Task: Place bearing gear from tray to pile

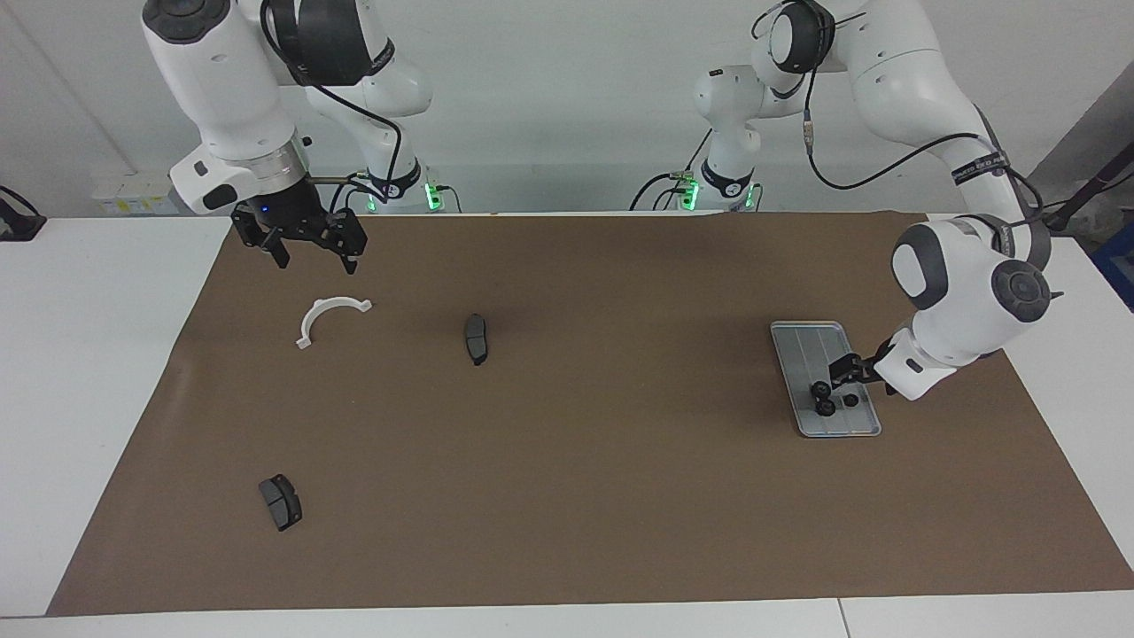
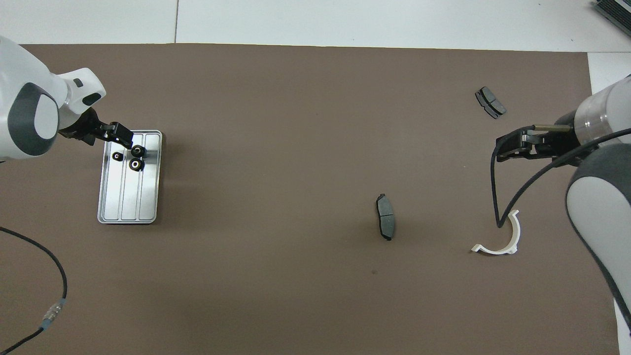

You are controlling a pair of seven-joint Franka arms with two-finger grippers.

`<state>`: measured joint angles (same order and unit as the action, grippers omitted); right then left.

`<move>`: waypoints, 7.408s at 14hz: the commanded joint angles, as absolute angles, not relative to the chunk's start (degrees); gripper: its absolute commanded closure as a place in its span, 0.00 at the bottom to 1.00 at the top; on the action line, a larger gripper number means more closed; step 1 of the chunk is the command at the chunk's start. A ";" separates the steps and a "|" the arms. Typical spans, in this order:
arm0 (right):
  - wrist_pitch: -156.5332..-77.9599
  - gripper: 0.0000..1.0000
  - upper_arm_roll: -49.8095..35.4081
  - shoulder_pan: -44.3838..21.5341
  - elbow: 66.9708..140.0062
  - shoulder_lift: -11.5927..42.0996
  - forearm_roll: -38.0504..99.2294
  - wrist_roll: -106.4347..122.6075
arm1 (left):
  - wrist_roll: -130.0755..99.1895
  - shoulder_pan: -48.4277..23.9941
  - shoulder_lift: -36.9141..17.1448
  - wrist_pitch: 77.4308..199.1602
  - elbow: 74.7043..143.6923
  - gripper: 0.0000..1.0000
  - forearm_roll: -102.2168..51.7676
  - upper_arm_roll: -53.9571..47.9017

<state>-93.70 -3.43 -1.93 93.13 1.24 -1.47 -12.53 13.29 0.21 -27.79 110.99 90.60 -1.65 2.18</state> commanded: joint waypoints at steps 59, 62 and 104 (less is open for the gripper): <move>-94.31 0.00 -3.08 0.70 95.27 -0.35 -1.41 -10.64 | -42.27 -31.19 -31.46 120.06 90.09 0.74 -7.73 2.46; -94.22 0.00 -3.16 1.14 95.36 -0.44 -1.41 -10.63 | -42.37 -31.90 -31.38 119.53 89.91 0.03 -7.74 2.37; -124.71 0.05 -3.69 -35.77 69.96 46.84 -7.03 -51.50 | 15.29 -2.73 -32.34 106.17 90.09 0.46 -1.93 3.34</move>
<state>-123.65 -3.80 -35.57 71.36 44.81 -5.58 -50.31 14.77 -3.19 -32.69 106.68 89.52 -2.05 3.98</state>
